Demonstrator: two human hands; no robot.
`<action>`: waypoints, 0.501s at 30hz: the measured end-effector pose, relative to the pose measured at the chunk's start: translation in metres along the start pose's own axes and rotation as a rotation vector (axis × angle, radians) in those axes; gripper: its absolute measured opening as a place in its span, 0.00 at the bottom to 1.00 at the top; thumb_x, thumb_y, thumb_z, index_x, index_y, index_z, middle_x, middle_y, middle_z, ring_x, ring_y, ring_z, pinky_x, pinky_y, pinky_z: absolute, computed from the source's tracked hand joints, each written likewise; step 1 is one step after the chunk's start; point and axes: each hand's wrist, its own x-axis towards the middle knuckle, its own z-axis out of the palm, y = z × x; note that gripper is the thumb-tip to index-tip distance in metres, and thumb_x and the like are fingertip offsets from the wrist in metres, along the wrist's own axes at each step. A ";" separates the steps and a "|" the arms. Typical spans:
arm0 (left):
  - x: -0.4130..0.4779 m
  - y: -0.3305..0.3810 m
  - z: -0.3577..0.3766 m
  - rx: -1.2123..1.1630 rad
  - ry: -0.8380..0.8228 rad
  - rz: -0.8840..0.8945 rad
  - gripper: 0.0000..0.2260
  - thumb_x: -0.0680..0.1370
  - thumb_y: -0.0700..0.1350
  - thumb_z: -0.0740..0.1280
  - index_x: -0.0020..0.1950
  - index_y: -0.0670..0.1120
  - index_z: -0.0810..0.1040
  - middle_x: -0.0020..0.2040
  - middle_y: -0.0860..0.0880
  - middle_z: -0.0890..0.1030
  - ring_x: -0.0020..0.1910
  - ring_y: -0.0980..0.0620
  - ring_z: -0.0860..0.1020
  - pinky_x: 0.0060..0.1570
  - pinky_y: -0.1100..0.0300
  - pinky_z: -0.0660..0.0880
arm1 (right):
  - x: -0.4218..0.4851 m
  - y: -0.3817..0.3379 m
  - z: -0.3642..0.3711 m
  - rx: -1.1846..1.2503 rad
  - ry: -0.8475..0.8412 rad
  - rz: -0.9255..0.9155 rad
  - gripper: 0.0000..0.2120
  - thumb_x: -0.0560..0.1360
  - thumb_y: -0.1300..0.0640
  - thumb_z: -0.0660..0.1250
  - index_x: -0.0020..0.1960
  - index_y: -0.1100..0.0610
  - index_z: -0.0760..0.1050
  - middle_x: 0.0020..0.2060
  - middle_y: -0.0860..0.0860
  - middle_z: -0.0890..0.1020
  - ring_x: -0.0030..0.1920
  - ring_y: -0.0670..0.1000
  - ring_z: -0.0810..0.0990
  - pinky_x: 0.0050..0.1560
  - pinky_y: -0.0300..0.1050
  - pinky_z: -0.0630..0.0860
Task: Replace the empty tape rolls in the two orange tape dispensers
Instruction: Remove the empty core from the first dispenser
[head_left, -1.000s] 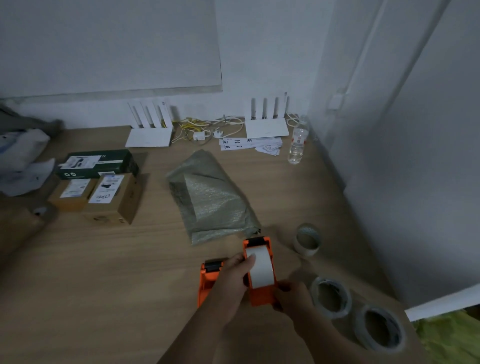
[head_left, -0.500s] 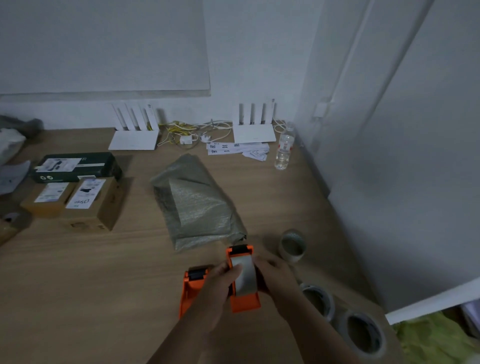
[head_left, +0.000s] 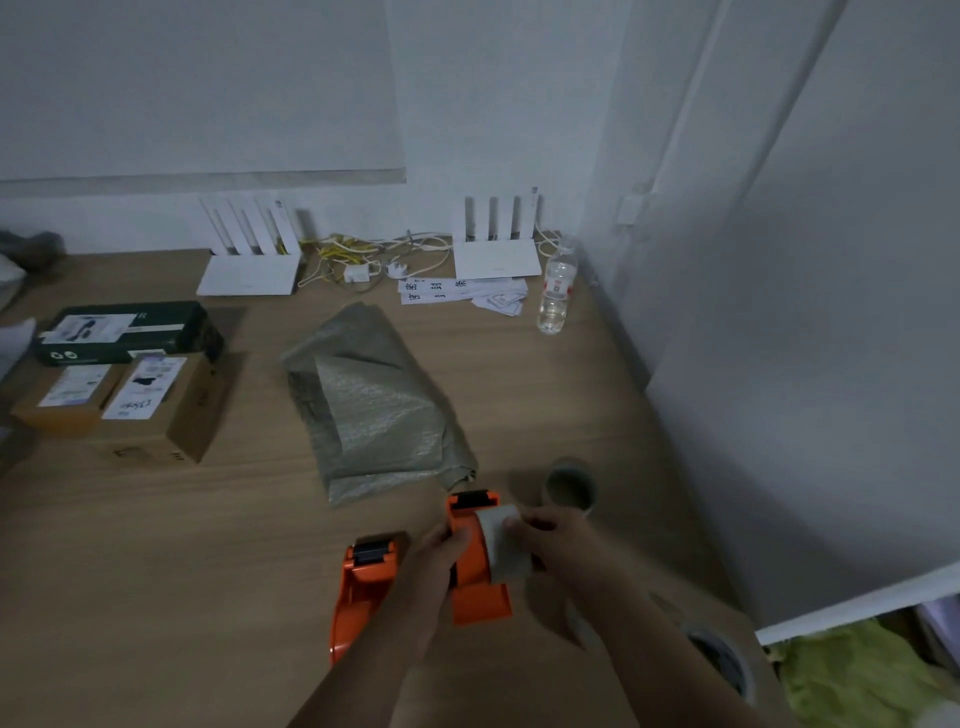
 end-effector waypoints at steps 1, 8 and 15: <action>0.003 -0.001 0.000 0.009 0.006 -0.002 0.10 0.79 0.45 0.64 0.56 0.45 0.81 0.49 0.42 0.87 0.49 0.43 0.84 0.50 0.49 0.79 | 0.002 -0.001 -0.010 -0.056 0.011 -0.007 0.07 0.76 0.62 0.68 0.41 0.56 0.83 0.32 0.49 0.84 0.35 0.47 0.82 0.35 0.40 0.78; 0.014 -0.010 -0.003 -0.025 0.081 -0.025 0.08 0.78 0.43 0.65 0.53 0.43 0.82 0.45 0.43 0.87 0.45 0.45 0.84 0.49 0.51 0.78 | 0.025 0.003 -0.101 -0.844 0.301 -0.150 0.13 0.73 0.53 0.71 0.32 0.53 0.74 0.28 0.47 0.76 0.32 0.48 0.75 0.32 0.42 0.67; 0.019 -0.020 -0.001 -0.060 0.137 -0.028 0.07 0.77 0.42 0.66 0.52 0.43 0.82 0.44 0.43 0.87 0.41 0.46 0.84 0.46 0.51 0.78 | 0.048 0.026 -0.159 -1.209 0.210 -0.008 0.09 0.78 0.56 0.59 0.52 0.58 0.76 0.44 0.55 0.80 0.35 0.46 0.74 0.35 0.34 0.73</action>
